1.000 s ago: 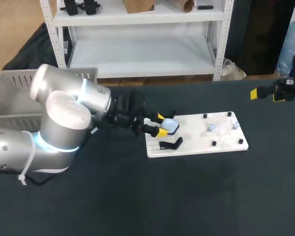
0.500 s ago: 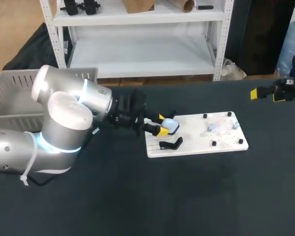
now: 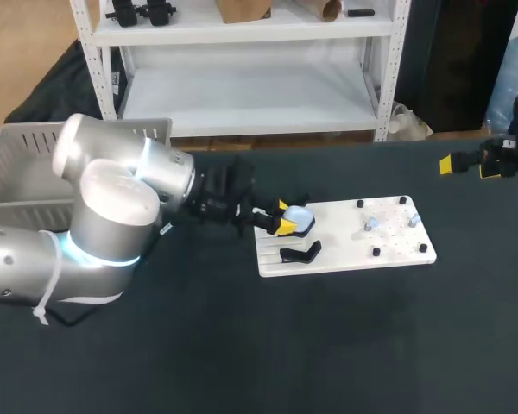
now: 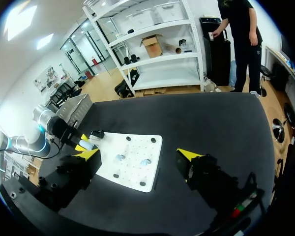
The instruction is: Pick up each earbud case from the left stands, insert the matching earbuds, close the lid, and place the case in the box.
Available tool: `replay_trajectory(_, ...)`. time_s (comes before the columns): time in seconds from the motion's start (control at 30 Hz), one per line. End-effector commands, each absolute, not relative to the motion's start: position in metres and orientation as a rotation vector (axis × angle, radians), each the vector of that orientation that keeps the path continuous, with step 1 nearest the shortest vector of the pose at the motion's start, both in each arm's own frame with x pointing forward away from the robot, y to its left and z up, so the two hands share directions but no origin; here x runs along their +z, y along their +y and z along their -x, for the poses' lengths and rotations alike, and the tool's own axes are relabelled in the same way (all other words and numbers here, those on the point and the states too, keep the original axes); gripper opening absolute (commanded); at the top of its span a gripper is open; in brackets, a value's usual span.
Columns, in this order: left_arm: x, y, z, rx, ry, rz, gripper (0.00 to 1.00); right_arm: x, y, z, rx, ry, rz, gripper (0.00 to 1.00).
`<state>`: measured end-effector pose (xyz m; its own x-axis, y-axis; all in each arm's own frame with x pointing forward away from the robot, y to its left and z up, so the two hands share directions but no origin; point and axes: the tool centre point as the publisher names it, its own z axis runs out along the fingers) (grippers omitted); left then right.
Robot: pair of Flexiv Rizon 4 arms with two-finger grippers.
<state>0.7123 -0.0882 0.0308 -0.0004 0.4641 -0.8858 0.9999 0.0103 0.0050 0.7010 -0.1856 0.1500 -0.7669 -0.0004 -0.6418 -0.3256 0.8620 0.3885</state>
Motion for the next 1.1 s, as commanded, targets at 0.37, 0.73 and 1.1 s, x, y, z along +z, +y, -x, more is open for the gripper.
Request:
replay_trajectory(0.37,0.079,-0.082,-0.690,-1.001,1.382,-1.465,0.00,0.150,-0.186,-0.701,0.648,2.372,0.237,1.00)
replay_trajectory(0.73,0.106,-0.082,-0.684,-1.003,1.321,-1.440,0.00,0.150,-0.186,-0.701,0.648,2.372,0.237,1.00)
replay_trajectory(1.1,0.106,-0.082,-0.684,-1.003,1.321,-1.440,0.00,0.150,-0.186,-0.701,0.648,2.372,0.237,1.00)
